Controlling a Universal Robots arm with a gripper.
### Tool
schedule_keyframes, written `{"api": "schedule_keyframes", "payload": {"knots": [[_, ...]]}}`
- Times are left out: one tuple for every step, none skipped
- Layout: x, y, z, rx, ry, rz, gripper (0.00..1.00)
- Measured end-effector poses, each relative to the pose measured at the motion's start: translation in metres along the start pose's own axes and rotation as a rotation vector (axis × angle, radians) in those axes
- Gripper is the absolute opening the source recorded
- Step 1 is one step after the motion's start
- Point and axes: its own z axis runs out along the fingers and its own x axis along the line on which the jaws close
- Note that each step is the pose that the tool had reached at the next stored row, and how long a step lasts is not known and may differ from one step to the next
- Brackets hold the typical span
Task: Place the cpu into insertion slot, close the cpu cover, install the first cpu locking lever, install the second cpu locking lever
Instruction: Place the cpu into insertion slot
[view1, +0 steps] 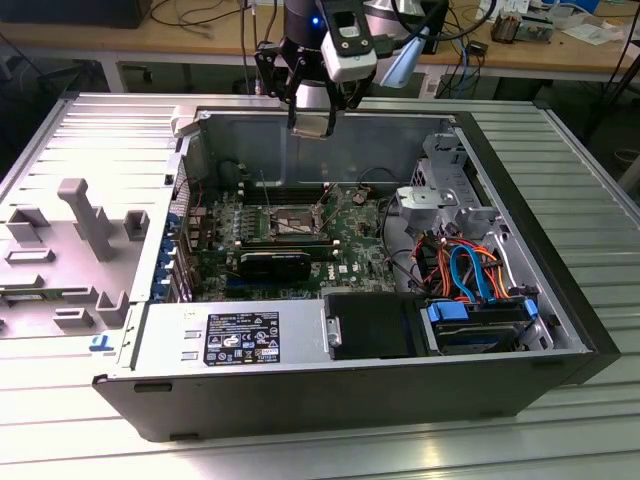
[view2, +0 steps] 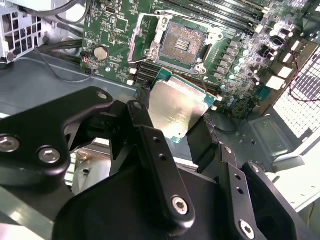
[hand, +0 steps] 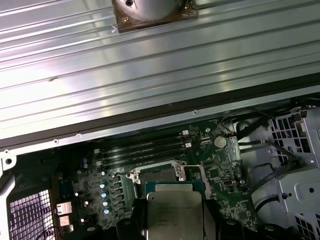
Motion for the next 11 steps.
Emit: {"api": "schedule_keyframes", "payload": {"knots": [[0.0, 0.0, 0.0001, -0.0001, -0.0005, 0.004, 0.54], [0.0, 0.0, 0.0001, -0.0001, -0.0007, 0.008, 0.54], [0.0, 0.0, 0.0002, -0.0002, -0.001, 0.011, 0.54], [0.0, 0.0, 0.0002, -0.0003, -0.0012, 0.013, 0.54], [0.0, 0.0, 0.0003, -0.0003, -0.0013, 0.013, 0.54], [0.0, 0.0, 0.0003, -0.0004, -0.0013, 0.014, 0.54], [0.0, 0.0, 0.0003, -0.0004, -0.0013, 0.014, 0.54], [0.0, 0.0, 0.0003, -0.0004, -0.0013, 0.014, 0.54], [0.0, 0.0, 0.0003, -0.0004, -0.0013, 0.014, 0.54], [0.0, 0.0, 0.0003, -0.0003, -0.0013, 0.014, 0.54], [0.0, 0.0, 0.0003, -0.0004, -0.0013, 0.014, 0.54]]}}
